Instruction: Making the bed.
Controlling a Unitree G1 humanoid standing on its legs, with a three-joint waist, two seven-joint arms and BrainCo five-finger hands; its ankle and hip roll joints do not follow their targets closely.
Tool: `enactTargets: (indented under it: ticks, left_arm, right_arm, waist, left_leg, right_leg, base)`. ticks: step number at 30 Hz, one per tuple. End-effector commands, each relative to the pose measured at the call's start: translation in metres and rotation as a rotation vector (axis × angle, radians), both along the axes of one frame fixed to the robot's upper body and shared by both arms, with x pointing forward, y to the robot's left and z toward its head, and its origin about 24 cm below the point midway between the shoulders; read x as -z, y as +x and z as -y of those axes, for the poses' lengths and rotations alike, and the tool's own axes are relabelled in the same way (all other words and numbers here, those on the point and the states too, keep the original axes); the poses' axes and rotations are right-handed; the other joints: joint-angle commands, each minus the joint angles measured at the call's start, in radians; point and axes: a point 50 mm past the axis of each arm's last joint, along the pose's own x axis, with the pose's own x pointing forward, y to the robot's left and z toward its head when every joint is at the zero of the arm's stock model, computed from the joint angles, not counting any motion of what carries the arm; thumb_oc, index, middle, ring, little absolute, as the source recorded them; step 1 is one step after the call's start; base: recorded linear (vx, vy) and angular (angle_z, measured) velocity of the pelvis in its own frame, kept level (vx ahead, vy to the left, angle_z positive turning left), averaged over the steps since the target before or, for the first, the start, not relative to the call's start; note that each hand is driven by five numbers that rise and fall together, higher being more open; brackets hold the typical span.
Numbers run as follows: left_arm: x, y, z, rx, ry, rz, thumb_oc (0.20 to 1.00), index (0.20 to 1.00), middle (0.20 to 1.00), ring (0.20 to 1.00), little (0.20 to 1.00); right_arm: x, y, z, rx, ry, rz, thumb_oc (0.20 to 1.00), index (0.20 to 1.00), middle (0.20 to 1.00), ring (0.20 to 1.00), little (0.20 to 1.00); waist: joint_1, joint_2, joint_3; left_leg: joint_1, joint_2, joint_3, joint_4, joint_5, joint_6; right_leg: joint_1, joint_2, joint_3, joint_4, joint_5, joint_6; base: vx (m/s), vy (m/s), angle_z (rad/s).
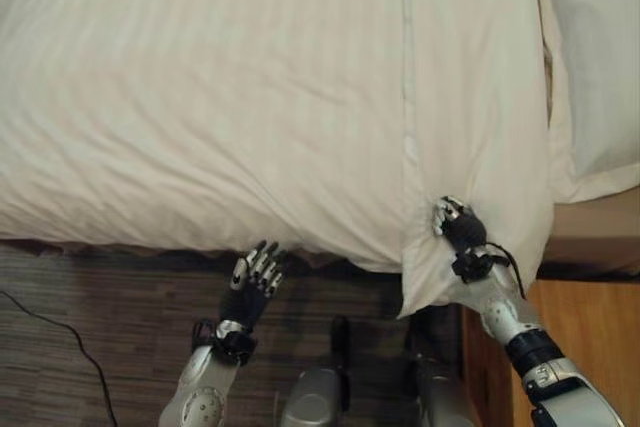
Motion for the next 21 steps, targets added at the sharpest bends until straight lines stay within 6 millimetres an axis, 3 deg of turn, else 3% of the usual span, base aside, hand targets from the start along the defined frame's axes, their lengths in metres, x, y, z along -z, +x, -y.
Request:
enactTargets:
  ticks: [1,2,4,6,8,13,17,21]
  left_arm:
    - [-0.017,0.005,0.007,0.046,-0.017,0.097,1.000,1.000,1.000,1.000,1.000]
    - [-0.017,0.005,0.007,0.046,-0.017,0.098,1.000,1.000,1.000,1.000,1.000]
    - [-0.016,0.005,0.014,0.083,-0.032,0.105,1.000,1.000,1.000,1.000,1.000]
    - [-0.016,0.005,0.014,0.083,-0.032,0.105,1.000,1.000,1.000,1.000,1.000]
    - [-0.017,0.003,0.014,0.085,-0.034,0.112,1.000,1.000,1.000,1.000,1.000]
    - [-0.015,-0.004,0.010,0.091,-0.033,0.109,1.000,1.000,1.000,1.000,1.000]
    - [-0.017,-0.004,0.009,0.095,-0.031,0.118,1.000,1.000,1.000,1.000,1.000]
    - [-0.018,-0.001,0.009,0.104,0.001,0.122,1.000,1.000,1.000,1.000,1.000]
  right_arm:
    - [0.062,-0.019,0.022,0.142,0.062,-0.331,0.200,0.200,0.200,0.200,0.200]
    - [0.062,-0.019,0.022,0.142,0.062,-0.330,0.200,0.200,0.200,0.200,0.200]
    - [0.107,-0.059,0.030,0.197,0.117,-0.536,0.200,0.200,0.200,0.200,0.200]
    - [0.107,-0.059,0.030,0.197,0.117,-0.536,0.200,0.200,0.200,0.200,0.200]
    - [0.138,-0.103,0.043,0.267,0.141,-0.691,0.200,0.200,0.200,0.200,0.200]
    - [0.166,-0.173,0.083,0.419,0.097,-0.905,0.200,0.200,0.200,0.200,0.200]
    - [0.164,-0.182,0.101,0.495,0.095,-0.910,0.200,0.200,0.200,0.200,0.200]
    - [0.151,-0.173,0.122,0.588,0.099,-0.817,0.200,0.200,0.200,0.200,0.200]
  waist:
    - [0.008,0.028,-0.007]
    - [0.008,0.027,-0.010]
    - [-0.011,0.033,-0.004]
    - [-0.011,0.032,-0.006]
    - [-0.035,0.030,-0.008]
    - [-0.075,0.025,-0.020]
    - [-0.087,0.023,-0.027]
    - [-0.109,0.023,-0.049]
  left_leg:
    - [-0.113,-0.003,-0.080,-0.024,0.114,-0.019]
    - [-0.117,-0.004,-0.080,-0.024,0.117,-0.019]
    - [-0.109,-0.003,-0.068,-0.024,0.109,-0.019]
    - [-0.113,-0.004,-0.067,-0.024,0.112,-0.019]
    - [-0.108,-0.005,-0.060,-0.024,0.107,-0.019]
    - [-0.087,-0.004,-0.042,-0.024,0.093,-0.020]
    - [-0.076,-0.003,-0.035,-0.024,0.087,-0.020]
    - [-0.050,-0.002,-0.024,-0.024,0.079,-0.022]
  right_leg:
    - [0.046,-0.002,0.007,0.016,-0.100,0.070]
    - [0.041,-0.002,0.007,0.016,-0.098,0.070]
    - [0.042,0.000,0.019,0.016,-0.102,0.069]
    - [0.037,0.000,0.019,0.016,-0.100,0.069]
    - [0.040,0.000,0.027,0.016,-0.102,0.069]
    - [0.049,-0.002,0.039,0.016,-0.107,0.070]
    - [0.053,-0.002,0.047,0.016,-0.108,0.071]
    - [0.074,0.000,0.060,0.016,-0.112,0.073]
  base:
    - [0.00,0.025,-0.03]
    - [0.02,0.041,-0.08]
    - [0.03,0.047,-0.03]
    - [0.01,0.010,-0.05]
    - [0.04,0.031,-0.15]
    - [0.04,0.024,-0.09]
    - [0.02,0.014,-0.15]
    - [0.02,0.005,-0.05]
